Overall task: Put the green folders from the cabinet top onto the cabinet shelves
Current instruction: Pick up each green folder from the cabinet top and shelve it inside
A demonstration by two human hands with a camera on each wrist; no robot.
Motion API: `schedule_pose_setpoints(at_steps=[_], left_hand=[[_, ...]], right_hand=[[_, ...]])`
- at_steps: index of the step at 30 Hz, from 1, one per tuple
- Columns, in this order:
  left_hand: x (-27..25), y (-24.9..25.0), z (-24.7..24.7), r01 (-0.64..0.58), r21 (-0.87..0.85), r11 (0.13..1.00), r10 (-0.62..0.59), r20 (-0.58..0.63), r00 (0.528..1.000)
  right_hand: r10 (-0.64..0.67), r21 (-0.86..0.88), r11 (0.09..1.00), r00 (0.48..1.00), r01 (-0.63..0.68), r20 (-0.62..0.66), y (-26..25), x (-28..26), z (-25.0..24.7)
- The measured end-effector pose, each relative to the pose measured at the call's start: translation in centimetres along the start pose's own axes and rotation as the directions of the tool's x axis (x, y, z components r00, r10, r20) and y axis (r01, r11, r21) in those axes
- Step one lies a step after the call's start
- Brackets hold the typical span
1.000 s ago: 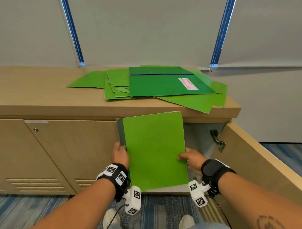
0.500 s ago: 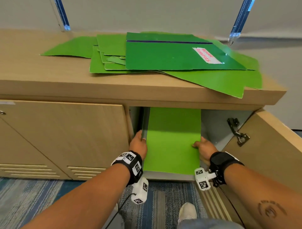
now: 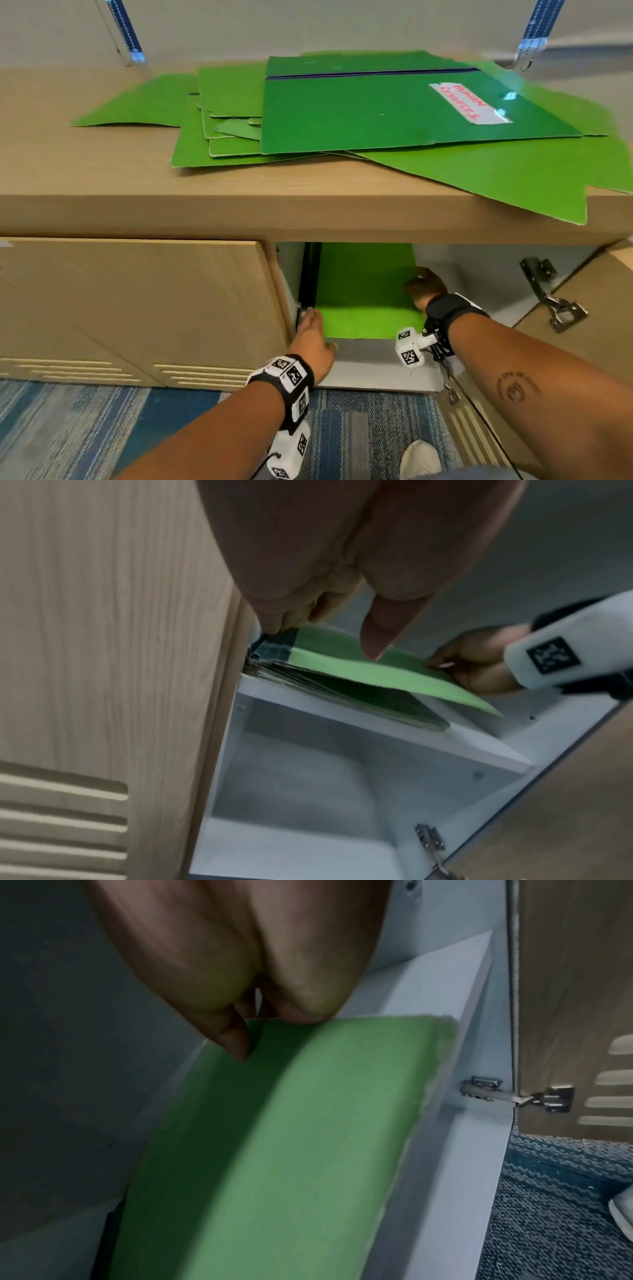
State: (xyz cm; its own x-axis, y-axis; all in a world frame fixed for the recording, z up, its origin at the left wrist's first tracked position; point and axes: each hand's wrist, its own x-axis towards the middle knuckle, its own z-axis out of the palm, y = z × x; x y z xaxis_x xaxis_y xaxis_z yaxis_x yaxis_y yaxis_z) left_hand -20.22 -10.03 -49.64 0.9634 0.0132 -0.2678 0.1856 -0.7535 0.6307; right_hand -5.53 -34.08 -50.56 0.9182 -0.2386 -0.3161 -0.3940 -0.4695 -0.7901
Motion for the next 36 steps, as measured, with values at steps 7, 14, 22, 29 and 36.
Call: schedule_pose_setpoints(at_steps=[7, 14, 22, 29, 36], left_hand=[[1.6, 0.1, -0.3, 0.002, 0.026, 1.0, -0.003, 0.019, 1.0], [2.1, 0.2, -0.3, 0.046, 0.001, 0.999, -0.046, 0.031, 0.998], [0.7, 1.8, -1.9, 0.016, -0.01, 1.0, -0.016, -0.012, 1.0], [-2.6, 6.6, -6.4, -0.088, -0.008, 0.996, 0.087, -0.09, 0.992], [-7.3, 12.2, -13.0, -0.207, 0.108, 0.972, 0.225, -0.202, 0.953]], right_hand=[[-0.026, -0.213, 0.977, 0.999, 0.03, 0.022, -1.1, 1.2, 1.9], [0.102, -0.557, 0.83, 0.991, -0.036, 0.088, -0.1, 1.0, 2.1], [-0.107, -0.604, 0.783, 0.989, 0.146, 0.101, -2.2, -2.6, 2.5], [-0.469, -0.419, 0.708, 0.822, 0.568, 0.323, -9.4, -12.1, 1.5], [-0.588, -0.412, 0.581, 0.712, 0.702, 0.384, -16.1, -21.4, -2.8]])
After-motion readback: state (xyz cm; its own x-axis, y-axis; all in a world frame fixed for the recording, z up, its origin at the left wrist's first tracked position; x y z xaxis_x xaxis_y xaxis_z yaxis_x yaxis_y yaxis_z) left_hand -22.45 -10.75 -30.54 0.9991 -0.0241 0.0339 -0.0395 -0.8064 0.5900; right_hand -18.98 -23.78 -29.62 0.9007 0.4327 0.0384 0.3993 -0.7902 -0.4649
